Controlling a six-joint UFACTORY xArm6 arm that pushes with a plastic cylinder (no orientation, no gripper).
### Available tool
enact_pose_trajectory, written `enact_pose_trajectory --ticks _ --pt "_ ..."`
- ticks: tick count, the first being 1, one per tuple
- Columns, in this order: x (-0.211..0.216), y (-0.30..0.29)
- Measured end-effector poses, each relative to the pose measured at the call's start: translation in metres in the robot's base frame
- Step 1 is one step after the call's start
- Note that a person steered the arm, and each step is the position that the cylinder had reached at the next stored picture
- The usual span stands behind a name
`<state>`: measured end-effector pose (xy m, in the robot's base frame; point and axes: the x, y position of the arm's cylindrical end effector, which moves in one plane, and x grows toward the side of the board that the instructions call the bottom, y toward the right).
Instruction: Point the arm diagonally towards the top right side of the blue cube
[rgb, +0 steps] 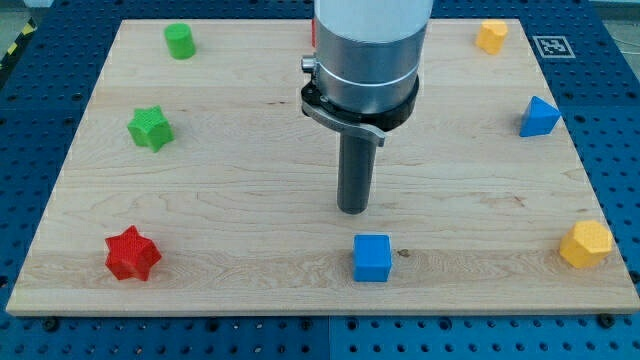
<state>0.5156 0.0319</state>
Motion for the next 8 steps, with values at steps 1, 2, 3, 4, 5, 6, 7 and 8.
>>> enact_pose_trajectory --ticks 1,2,3,4,5,6,7,8 --pt "0.0 0.023" --pt "-0.001 0.038" --pt "-0.006 0.038" --pt "-0.017 0.043" --pt "-0.029 0.071" --pt "-0.03 0.08" --pt "-0.03 0.098" --pt "-0.03 0.128"
